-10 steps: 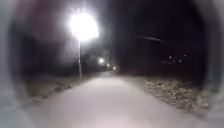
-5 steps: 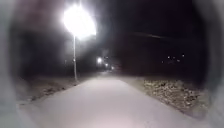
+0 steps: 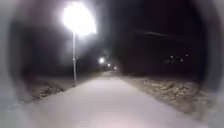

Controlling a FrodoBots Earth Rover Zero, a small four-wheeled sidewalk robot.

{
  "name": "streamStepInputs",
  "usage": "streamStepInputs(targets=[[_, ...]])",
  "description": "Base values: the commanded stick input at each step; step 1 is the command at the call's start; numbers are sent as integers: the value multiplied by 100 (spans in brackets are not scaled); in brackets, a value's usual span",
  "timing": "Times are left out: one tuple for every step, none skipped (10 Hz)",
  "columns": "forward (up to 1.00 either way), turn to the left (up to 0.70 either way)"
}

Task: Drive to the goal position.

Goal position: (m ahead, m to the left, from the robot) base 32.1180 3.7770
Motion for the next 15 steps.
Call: streamStepInputs(targets=[[100,0],[100,0],[100,0],[100,0],[100,0],[100,0],[100,0],[100,0],[100,0],[100,0],[100,0],[100,0],[100,0],[100,0],[100,0]])
